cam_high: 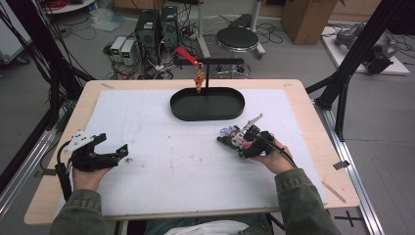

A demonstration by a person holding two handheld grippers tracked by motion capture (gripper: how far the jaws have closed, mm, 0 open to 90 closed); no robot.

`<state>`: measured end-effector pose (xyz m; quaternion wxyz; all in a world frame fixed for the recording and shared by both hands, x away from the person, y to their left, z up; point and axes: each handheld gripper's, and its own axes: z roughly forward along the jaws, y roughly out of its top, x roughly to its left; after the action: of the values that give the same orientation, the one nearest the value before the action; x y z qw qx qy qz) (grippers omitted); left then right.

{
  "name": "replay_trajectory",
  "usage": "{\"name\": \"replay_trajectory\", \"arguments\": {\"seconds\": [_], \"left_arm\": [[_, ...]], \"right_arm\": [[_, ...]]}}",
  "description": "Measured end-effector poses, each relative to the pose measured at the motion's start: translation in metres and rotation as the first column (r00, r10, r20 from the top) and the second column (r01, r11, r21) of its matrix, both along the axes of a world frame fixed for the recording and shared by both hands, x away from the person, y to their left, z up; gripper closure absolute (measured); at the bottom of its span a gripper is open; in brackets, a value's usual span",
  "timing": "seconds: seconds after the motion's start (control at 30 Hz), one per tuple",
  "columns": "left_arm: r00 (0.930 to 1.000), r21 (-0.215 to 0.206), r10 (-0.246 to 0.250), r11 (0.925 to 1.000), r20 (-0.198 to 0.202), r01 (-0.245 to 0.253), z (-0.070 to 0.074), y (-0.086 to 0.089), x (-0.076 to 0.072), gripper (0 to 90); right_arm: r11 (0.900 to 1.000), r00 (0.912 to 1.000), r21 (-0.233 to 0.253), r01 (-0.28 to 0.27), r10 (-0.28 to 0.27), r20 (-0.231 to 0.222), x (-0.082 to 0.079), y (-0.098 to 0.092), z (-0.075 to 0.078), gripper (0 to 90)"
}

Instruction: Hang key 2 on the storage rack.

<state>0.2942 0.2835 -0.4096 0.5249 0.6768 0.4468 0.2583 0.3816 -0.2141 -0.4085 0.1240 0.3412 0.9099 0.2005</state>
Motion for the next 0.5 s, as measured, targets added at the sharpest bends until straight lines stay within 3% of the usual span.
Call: {"name": "replay_trajectory", "arguments": {"seconds": [0.3, 0.5], "left_arm": [[1.0, 0.0, -0.005, 1.0, 0.0, 0.005, 0.0, 0.0, 0.002, 3.2], [1.0, -0.002, -0.008, 1.0, 0.001, 0.008, 0.0, -0.001, 0.003, 3.2]], "right_arm": [[0.998, 0.9997, 0.065, -0.013, 0.012, 0.022, -0.004, -0.009, 0.014, 49.0], [0.993, 0.9989, 0.118, 0.012, -0.017, 0.043, -0.006, -0.017, 0.024, 49.0]]}}
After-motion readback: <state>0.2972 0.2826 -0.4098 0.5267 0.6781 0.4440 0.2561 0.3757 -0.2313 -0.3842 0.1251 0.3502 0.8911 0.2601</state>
